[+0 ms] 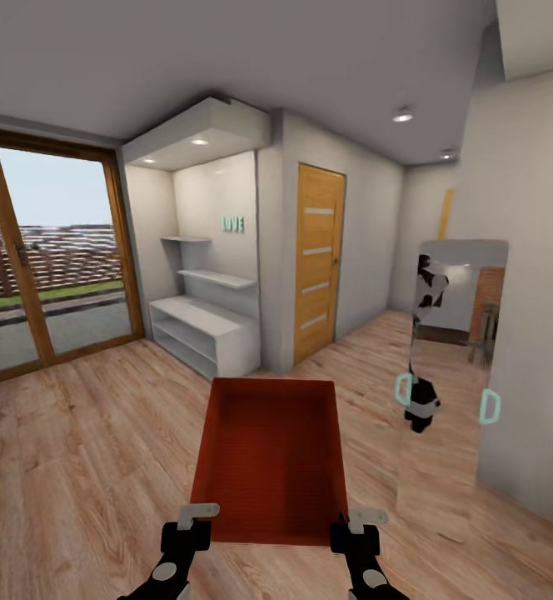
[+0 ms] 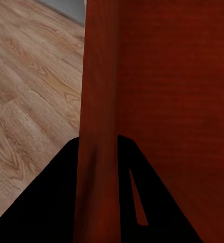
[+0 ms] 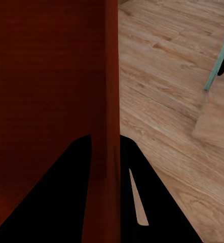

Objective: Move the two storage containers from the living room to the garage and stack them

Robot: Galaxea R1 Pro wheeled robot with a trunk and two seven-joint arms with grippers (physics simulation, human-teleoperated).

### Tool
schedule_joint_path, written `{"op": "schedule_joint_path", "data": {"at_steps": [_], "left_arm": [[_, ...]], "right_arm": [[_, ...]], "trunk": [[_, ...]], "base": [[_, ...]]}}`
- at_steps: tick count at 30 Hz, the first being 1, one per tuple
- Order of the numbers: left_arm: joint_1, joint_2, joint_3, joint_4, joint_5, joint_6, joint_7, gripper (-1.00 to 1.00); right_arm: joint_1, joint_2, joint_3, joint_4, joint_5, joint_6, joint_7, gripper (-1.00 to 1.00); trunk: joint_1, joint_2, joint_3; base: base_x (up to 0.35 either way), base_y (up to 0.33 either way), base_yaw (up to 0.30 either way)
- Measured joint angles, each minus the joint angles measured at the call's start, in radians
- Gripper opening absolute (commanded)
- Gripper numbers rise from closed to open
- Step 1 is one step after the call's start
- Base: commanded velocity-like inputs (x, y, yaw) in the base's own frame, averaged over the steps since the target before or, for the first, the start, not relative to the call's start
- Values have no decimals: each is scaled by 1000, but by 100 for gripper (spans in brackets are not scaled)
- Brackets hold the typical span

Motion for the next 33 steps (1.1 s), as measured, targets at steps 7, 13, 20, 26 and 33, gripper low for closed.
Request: {"op": "schedule_joint_path", "data": {"at_steps": [7, 13, 20, 26, 33], "left_arm": [[0, 0, 0, 0, 0, 0, 0, -100], [0, 0, 0, 0, 0, 0, 0, -100], [0, 0, 0, 0, 0, 0, 0, -100], [0, 0, 0, 0, 0, 0, 0, -100], [0, 0, 0, 0, 0, 0, 0, -100]], "right_arm": [[0, 0, 0, 0, 0, 0, 0, -100], [0, 0, 0, 0, 0, 0, 0, -100], [0, 0, 1, 0, -1, -1, 0, -100], [0, 0, 1, 0, -1, 0, 0, -100], [0, 0, 0, 0, 0, 0, 0, -100]], "trunk": [[0, 0, 0], [0, 0, 0], [0, 0, 0], [0, 0, 0], [0, 0, 0]], "base": [[323, 0, 6], [323, 0, 0], [323, 0, 0], [323, 0, 0], [323, 0, 0]]}}
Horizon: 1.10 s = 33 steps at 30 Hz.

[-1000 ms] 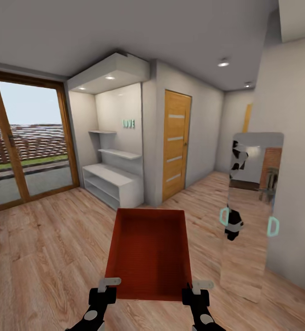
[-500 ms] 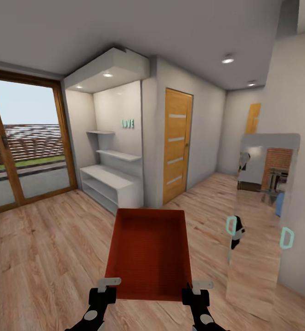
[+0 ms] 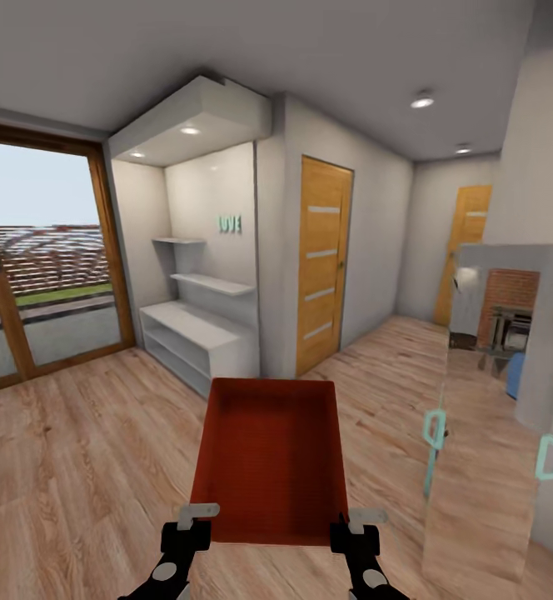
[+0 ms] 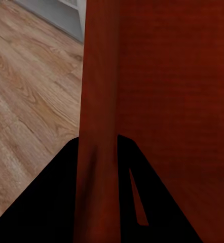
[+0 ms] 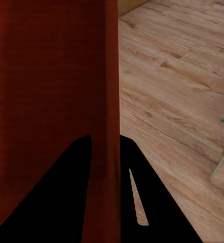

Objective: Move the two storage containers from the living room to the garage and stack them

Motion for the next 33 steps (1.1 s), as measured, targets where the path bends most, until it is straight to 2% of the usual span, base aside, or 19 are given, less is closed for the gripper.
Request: {"op": "schedule_joint_path", "data": {"at_steps": [15, 33], "left_arm": [[0, 0, 1, 0, 0, 0, 0, -100], [0, 0, 0, 0, 0, 1, 0, -100]], "right_arm": [[0, 0, 1, -2, 0, 2, 0, -100], [0, 0, 0, 0, 0, 1, 0, -100]], "trunk": [[0, 0, 0], [0, 0, 0]], "base": [[323, 0, -13], [323, 0, -239]]}}
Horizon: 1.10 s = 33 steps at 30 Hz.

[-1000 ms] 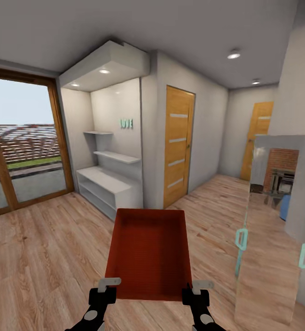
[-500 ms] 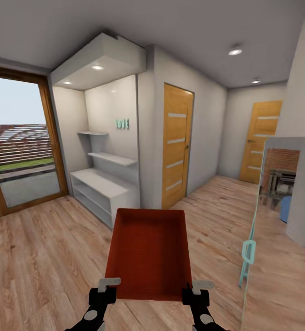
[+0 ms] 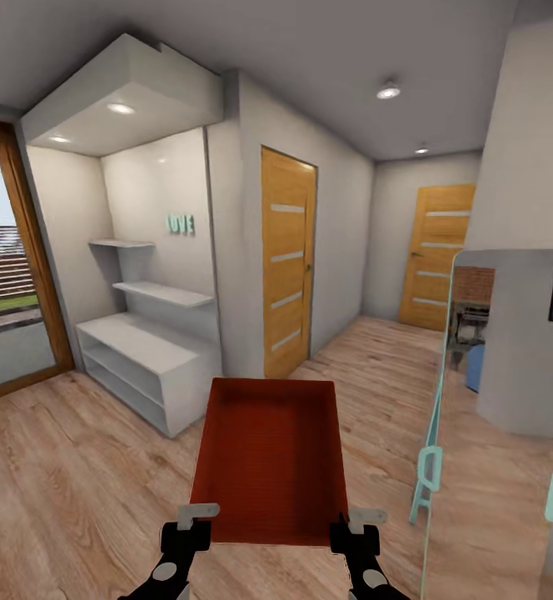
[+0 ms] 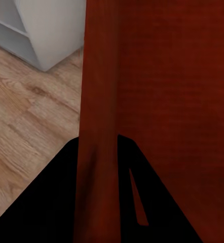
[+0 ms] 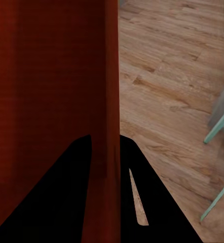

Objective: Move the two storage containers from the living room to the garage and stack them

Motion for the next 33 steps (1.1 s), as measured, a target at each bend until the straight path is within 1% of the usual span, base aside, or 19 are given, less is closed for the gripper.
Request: {"op": "schedule_joint_path", "data": {"at_steps": [7, 9, 33], "left_arm": [[0, 0, 0, 0, 0, 0, 0, -100], [0, 0, -1, 0, 0, 0, 0, -100], [0, 0, 0, 0, 0, 0, 0, -100]], "right_arm": [[0, 0, 0, 0, 0, 0, 0, -100], [0, 0, -1, 2, 0, -2, 0, -100], [0, 0, 0, 0, 1, 1, 0, -100]], "trunk": [[0, 0, 0], [0, 0, 0], [0, 0, 0]], "base": [[323, 0, -259], [323, 0, -127], [323, 0, -6]]}}
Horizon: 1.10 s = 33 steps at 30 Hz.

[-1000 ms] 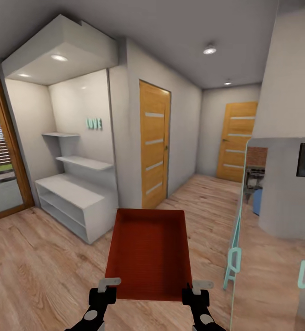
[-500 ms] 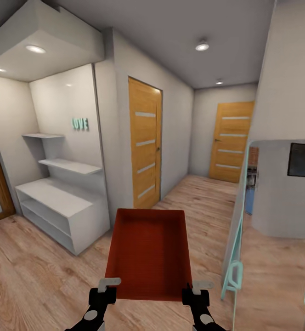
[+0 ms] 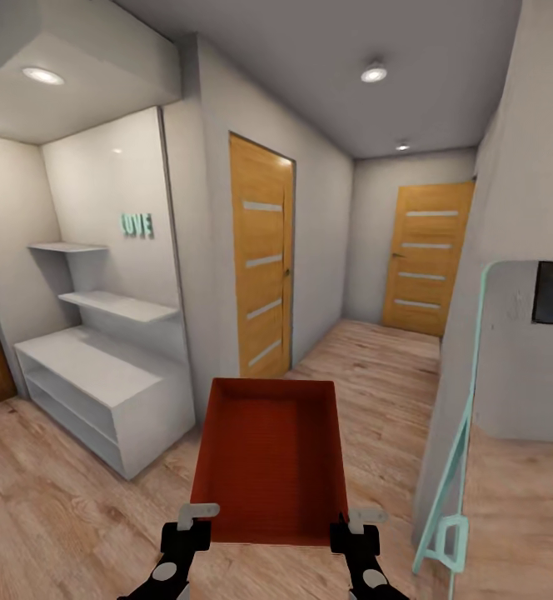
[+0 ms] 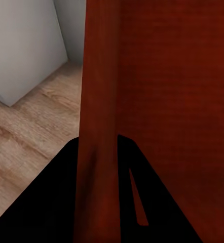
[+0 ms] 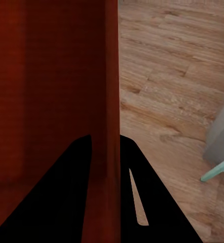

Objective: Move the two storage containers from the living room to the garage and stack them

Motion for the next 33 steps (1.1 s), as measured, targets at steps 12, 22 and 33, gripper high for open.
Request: {"op": "schedule_joint_path", "data": {"at_steps": [12, 22, 33], "left_arm": [[0, 0, 0, 1, 1, 0, 0, -100], [0, 0, 1, 2, 1, 1, 0, -100], [0, 0, 0, 2, 1, 1, 0, -100]], "right_arm": [[0, 0, 1, 0, 0, 2, 0, -100], [0, 0, 0, -1, 0, 4, 0, -100], [0, 0, 0, 0, 0, 3, 0, -100]], "trunk": [[0, 0, 0], [0, 0, 0], [0, 0, 0]], "base": [[322, 88, 0], [319, 178, -3], [318, 183, -220]]}}
